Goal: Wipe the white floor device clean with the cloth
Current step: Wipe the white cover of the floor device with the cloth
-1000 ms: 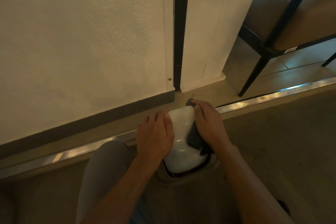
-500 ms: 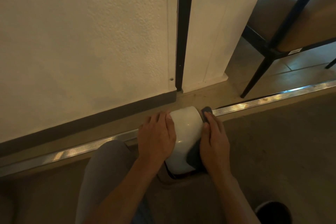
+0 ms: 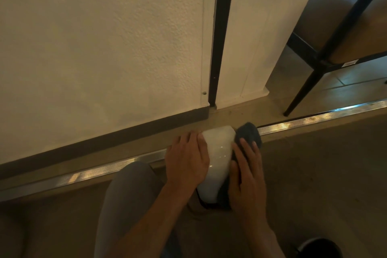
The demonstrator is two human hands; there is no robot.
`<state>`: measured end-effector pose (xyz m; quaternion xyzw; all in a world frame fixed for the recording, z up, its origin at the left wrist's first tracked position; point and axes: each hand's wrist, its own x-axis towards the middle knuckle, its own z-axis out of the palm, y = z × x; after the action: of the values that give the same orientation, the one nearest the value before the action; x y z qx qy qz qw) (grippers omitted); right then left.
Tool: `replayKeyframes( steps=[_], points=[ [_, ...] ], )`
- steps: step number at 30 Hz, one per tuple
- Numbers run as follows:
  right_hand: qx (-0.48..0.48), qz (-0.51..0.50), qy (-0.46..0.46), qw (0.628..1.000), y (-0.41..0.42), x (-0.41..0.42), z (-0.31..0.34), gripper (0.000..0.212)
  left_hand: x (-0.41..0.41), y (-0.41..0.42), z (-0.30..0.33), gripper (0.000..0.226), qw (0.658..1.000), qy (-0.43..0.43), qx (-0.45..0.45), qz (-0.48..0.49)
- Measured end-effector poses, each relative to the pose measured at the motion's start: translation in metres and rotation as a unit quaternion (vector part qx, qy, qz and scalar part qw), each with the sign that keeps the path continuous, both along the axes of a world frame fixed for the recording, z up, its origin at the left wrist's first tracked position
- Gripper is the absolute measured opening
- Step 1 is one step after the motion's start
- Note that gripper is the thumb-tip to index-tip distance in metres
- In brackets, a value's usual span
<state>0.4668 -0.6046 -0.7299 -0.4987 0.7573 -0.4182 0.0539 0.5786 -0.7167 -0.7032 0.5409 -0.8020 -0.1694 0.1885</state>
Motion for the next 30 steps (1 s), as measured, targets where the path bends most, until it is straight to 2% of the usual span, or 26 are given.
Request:
replayKeyframes(
  steps=[4,6,11,14,16,19,22,25,27,30],
  points=[
    [0.025,-0.026,-0.074,0.997,-0.006,-0.011,0.002,0.045,0.001,-0.001,0.001,0.061,1.000,-0.003,-0.005,-0.009],
    [0.047,-0.012,-0.077,0.996,-0.026,-0.027,0.013,0.040,0.000,-0.002,0.000,0.059,1.000,-0.011,-0.014,-0.004],
    [0.175,0.046,0.061,0.982,-0.083,-0.041,0.046,0.029,-0.002,-0.003,-0.005,0.056,1.000,-0.013,-0.017,-0.014],
    [0.212,0.106,0.133,0.962,-0.104,-0.033,0.053,0.027,0.002,-0.006,-0.010,0.056,0.999,-0.028,-0.016,-0.027],
    [0.206,0.168,0.128,0.956,-0.107,-0.034,0.053,0.027,0.008,-0.008,-0.016,0.052,0.999,-0.016,-0.010,-0.034],
    [0.141,0.222,0.071,0.962,-0.094,-0.045,0.050,0.035,0.008,-0.007,-0.021,0.045,0.999,-0.006,-0.036,-0.037],
    [0.095,0.150,0.001,0.984,-0.074,-0.053,0.039,0.036,-0.003,-0.001,-0.006,0.051,1.000,0.003,-0.025,-0.016],
    [0.150,0.058,-0.013,0.987,-0.081,-0.054,0.036,0.029,-0.005,0.000,0.000,0.052,1.000,0.010,-0.027,-0.005],
    [0.164,0.100,0.019,0.981,-0.090,-0.050,0.043,0.025,-0.003,-0.002,-0.004,0.051,1.000,0.003,-0.024,-0.015],
    [0.142,0.219,0.061,0.964,-0.091,-0.036,0.052,0.026,-0.003,-0.001,-0.006,0.051,1.000,0.007,0.005,-0.019]
  ],
)
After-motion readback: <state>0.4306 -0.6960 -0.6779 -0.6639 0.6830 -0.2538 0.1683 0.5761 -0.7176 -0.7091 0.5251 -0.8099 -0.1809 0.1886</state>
